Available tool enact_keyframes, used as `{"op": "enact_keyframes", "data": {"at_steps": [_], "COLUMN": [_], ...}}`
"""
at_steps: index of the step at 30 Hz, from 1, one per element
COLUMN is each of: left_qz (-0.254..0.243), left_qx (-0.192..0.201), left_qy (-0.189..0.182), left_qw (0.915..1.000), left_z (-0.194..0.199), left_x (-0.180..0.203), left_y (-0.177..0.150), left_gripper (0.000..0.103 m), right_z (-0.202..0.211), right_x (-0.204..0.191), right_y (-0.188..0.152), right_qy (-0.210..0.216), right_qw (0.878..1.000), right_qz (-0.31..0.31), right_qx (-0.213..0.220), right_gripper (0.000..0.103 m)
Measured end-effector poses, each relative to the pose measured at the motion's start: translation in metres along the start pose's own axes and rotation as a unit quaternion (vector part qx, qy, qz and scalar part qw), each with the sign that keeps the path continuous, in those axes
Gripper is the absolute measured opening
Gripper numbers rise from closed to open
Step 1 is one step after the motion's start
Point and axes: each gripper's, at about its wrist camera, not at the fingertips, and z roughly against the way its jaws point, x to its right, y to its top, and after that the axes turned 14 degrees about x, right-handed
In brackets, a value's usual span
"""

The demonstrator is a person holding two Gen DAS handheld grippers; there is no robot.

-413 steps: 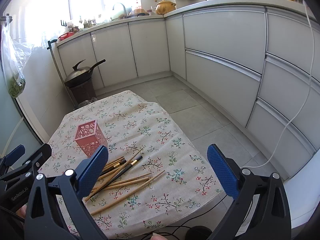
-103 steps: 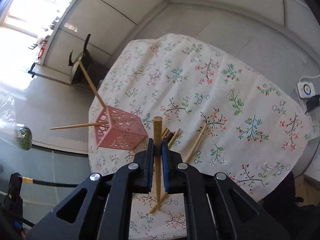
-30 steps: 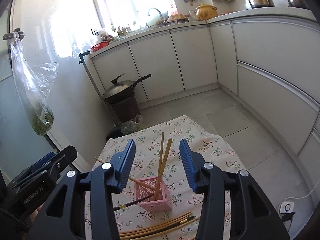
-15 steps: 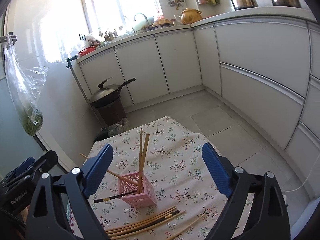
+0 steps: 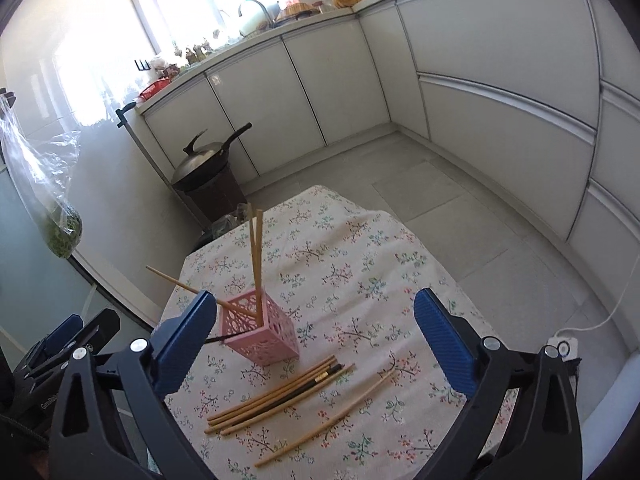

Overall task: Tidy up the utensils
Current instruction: 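Lower both tools to the pile and close each on a chopstick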

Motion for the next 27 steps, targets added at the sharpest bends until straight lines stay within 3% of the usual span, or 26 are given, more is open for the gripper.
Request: {"op": "enact_keyframes", "data": {"at_steps": [5,9,12,14,19,24,27], "left_qz": [-0.031,-0.059,-0.062,-0.061,-0.06,-0.033,-0.039], "left_qx": [-0.059,-0.127,-0.189,-0.238,-0.309,-0.365,-0.38], "left_qy": [-0.04,-0.09,-0.127,-0.152,-0.191,-0.226,-0.232], "left_qw": [0.997,0.986,0.9718,0.9574,0.9298,0.9027,0.8948], "left_z": [-0.012,-0.028,-0.048,-0.066,-0.114,-0.157,-0.176], "left_x": [0.017,0.041,0.061,0.074,0.099,0.114,0.124], "left_y": [-0.024,-0.045,-0.066,-0.081,-0.103,-0.116,-0.124], "left_gripper": [0.096,0.096,0.096,0.096,0.094,0.077,0.063], "right_z": [0.008,0.018,0.022,0.024,0.026,0.021,0.016], "right_x": [0.039,0.067,0.086,0.096,0.114,0.127,0.135], "right_y": [-0.012,-0.02,-0.024,-0.026,-0.03,-0.035,-0.04], "right_qy": [-0.023,-0.045,-0.049,-0.05,-0.059,-0.075,-0.074], "right_qw": [0.998,0.996,0.992,0.989,0.985,0.982,0.978], "right_qz": [-0.04,-0.064,-0.1,-0.123,-0.145,-0.153,-0.169], "right_qx": [-0.033,-0.042,-0.056,-0.066,-0.073,-0.079,-0.096], "right_gripper": [0.096,0.096,0.096,0.096,0.096,0.096,0.096]}}
